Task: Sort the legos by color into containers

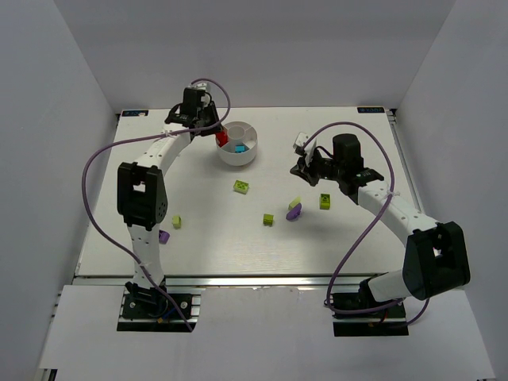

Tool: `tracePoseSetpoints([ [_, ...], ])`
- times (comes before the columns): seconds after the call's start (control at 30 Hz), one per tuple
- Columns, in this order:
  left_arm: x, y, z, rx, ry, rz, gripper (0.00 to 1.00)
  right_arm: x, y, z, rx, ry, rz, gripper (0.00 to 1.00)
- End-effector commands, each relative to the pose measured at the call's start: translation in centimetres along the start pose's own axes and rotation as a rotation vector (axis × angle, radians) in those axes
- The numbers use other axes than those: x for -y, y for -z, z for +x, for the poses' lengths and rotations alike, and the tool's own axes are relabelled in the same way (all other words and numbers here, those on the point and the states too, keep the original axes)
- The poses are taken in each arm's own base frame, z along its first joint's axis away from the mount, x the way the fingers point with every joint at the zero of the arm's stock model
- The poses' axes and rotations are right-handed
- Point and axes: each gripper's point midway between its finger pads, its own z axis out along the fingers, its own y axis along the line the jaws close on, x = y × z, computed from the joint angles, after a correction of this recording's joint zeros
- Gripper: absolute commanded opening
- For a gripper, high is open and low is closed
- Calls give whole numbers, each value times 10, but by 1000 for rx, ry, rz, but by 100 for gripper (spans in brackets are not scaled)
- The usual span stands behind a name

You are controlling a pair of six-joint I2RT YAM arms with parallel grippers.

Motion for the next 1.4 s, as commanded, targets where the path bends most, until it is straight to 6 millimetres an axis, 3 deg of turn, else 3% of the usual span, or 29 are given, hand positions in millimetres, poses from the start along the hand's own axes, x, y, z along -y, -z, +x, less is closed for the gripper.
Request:
tracePoseSetpoints([
  [0.0, 6, 3, -3, 7, 5, 19, 30, 3, 3, -10, 34, 17, 6, 2],
  [0.23, 9, 9, -18, 44, 6, 11, 59, 3, 3, -11, 34, 19, 2, 22],
  [0.37, 16, 21, -36, 92, 16, 27, 67, 2, 4, -9, 27, 21, -2, 48],
  [0.47, 19, 41, -54, 145, 16, 14, 68, 3, 5, -10, 25, 38, -3, 61],
  [0.5, 22, 57, -65, 179, 12, 18, 68, 0, 6, -6, 11, 28, -11, 63],
  [0.6, 5, 77, -64, 213, 22, -56, 67, -6, 6, -5, 3, 53, -55, 70],
  [0.63, 8, 101, -74, 262, 26, -45, 66, -11, 7, -4, 3, 68, -87, 70],
  [0.67, -8, 101, -53, 227, 46, -76, 66, -29, 9, 1, 9, 95, -190, 71],
  [0.7, -16, 110, -49, 235, 64, -93, 66, -34, 12, -3, 19, 132, -241, 71],
  [0.73, -18, 134, -53, 272, 84, -91, 66, -45, 15, 0, 21, 170, -306, 71],
  [0.77, -41, 133, -26, 224, 133, -132, 66, -68, 22, 14, 15, 237, -433, 71],
  [0.8, -50, 141, -17, 220, 161, -137, 68, -75, 25, 19, 18, 273, -475, 72],
  [0.83, -58, 149, -8, 221, 190, -148, 70, -83, 28, 24, 20, 313, -516, 72],
  [0.87, -76, 165, 9, 224, 250, -175, 79, -97, 35, 38, -7, 304, -578, 73],
  [0.9, -85, 173, 18, 228, 277, -191, 83, -99, 35, 42, 23, 435, -606, 74],
  [0.93, -92, 180, 26, 233, 300, -200, 87, -103, 36, 50, 16, 458, -625, 74],
  [0.97, -100, 202, 25, 282, 338, -206, 92, -103, 36, 56, 1, 474, -634, 74],
  [1.0, -111, 202, 47, 256, 358, -227, 92, -102, 34, 59, 0, 497, -633, 74],
  [1.1, -125, 227, 58, 286, 416, -229, 93, -93, 27, 66, -26, 501, -624, 74],
  [1.17, -131, 233, 87, 232, 436, -251, 93, -80, 17, 67, -60, 439, -576, 83],
  [1.2, -130, 237, 88, 232, 437, -251, 93, -78, 16, 70, -75, 440, -574, 83],
  [1.33, -133, 242, 116, 197, 460, -263, 92, 5, -15, 67, -199, 145, -179, 82],
  [1.37, -132, 242, 119, 197, 477, -257, 92, 25, -14, 70, -227, 90, -91, 82],
])
